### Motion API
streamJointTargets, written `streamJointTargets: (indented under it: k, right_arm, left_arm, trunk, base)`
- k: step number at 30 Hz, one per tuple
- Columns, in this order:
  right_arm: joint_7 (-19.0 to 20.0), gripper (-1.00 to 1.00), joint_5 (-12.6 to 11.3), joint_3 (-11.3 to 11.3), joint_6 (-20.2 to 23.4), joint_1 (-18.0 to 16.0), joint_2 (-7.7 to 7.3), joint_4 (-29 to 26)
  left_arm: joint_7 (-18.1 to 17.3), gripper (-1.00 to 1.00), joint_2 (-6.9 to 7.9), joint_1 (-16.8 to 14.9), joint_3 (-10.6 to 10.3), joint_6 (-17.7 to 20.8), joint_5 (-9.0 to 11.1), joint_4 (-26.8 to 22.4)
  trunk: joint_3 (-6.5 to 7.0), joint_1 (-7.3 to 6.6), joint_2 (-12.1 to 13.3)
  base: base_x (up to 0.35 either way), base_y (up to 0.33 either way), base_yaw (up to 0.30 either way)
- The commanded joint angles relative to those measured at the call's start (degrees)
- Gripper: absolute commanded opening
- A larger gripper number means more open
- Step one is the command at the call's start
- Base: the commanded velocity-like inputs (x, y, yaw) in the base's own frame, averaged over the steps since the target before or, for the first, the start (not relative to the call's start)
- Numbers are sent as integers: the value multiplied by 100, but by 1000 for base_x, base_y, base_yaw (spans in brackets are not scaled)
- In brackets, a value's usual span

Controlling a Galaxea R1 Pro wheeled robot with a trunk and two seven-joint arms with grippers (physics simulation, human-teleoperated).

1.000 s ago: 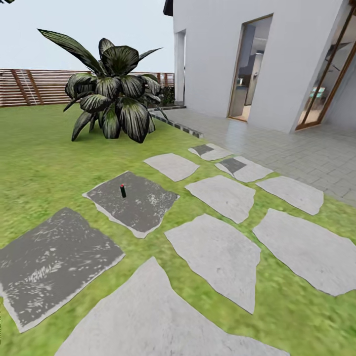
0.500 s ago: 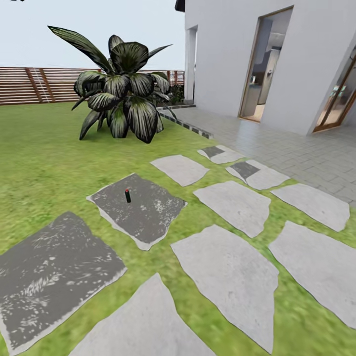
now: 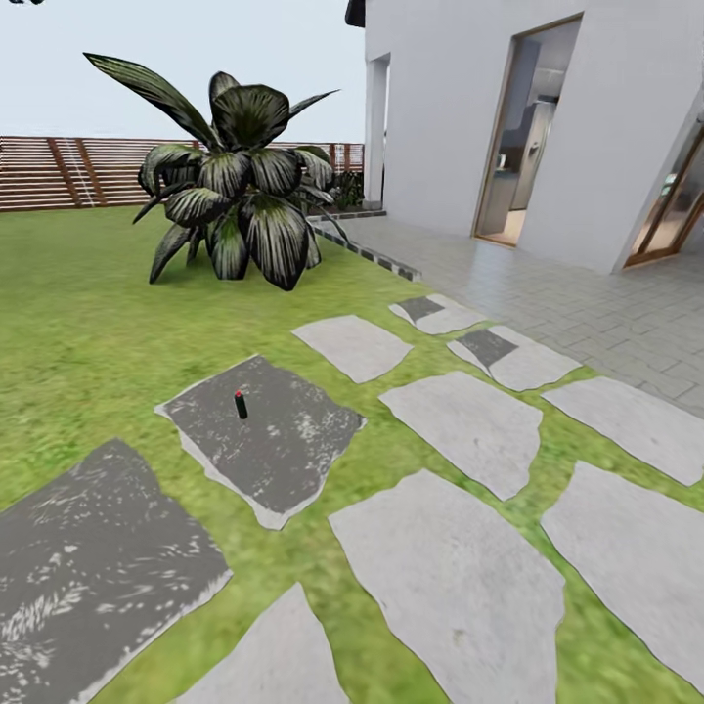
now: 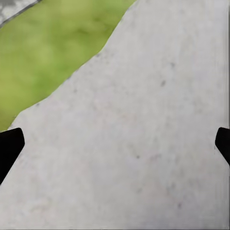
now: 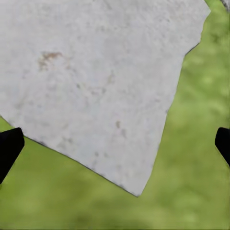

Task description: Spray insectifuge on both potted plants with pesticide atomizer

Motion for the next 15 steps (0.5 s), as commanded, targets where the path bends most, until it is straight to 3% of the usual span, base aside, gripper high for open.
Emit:
streamJointTargets:
  k: [1,15]
  right_arm:
    - [-13,100,44,-28,-15,-3,2,5]
    - [-12,100,44,-28,-12,-3,2,5]
  left_arm:
    - [-1,100,2,-2,-4,-19,-33,3]
    - [-1,100,2,-4,-4,-19,-35,3]
  trunk:
    - [-5,2,-2]
    - [-5,2,-2]
  base:
    - [340,-75,0]
    - [340,-75,0]
